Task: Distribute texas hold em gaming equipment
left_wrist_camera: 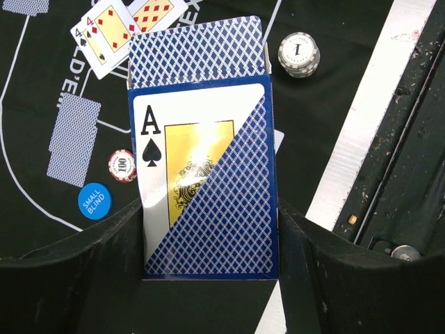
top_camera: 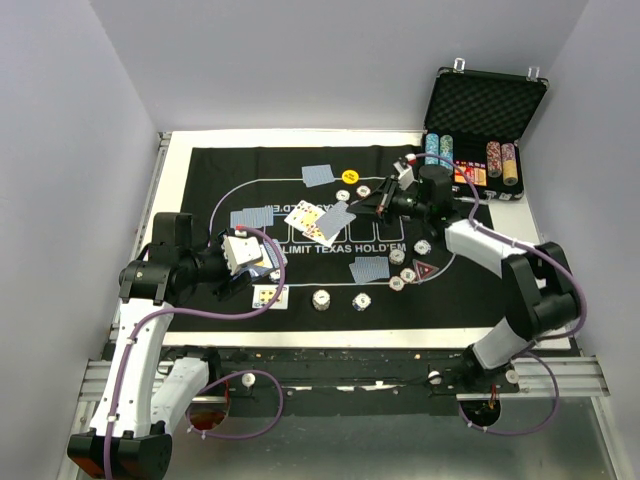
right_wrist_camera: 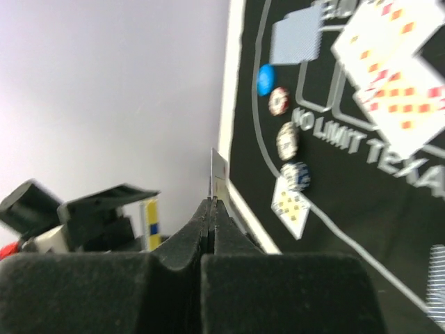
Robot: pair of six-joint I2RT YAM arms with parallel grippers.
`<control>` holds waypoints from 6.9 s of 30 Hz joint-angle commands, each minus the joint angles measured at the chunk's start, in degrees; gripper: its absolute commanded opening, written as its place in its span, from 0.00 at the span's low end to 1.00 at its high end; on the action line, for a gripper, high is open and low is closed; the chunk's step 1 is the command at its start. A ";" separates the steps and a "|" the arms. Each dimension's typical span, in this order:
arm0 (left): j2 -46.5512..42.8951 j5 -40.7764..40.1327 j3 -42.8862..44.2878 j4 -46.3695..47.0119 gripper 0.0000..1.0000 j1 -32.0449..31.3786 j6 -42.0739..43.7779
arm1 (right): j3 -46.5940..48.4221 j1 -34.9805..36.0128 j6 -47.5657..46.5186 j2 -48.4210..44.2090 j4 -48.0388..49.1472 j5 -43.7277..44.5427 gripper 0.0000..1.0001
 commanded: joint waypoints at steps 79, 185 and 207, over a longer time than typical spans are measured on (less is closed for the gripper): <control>-0.66 1.94 1.56 -0.38 0.49 -0.21 0.22 | 19.76 27.70 -16.98 6.44 -23.42 12.88 0.84; -0.93 1.24 0.33 0.50 0.49 -0.21 0.22 | 8.67 0.72 -19.25 -0.07 -26.74 16.10 0.01; 2.76 -4.82 -6.35 7.17 0.49 -0.12 -2.24 | 15.45 -1.13 -28.76 20.07 -29.48 36.69 0.18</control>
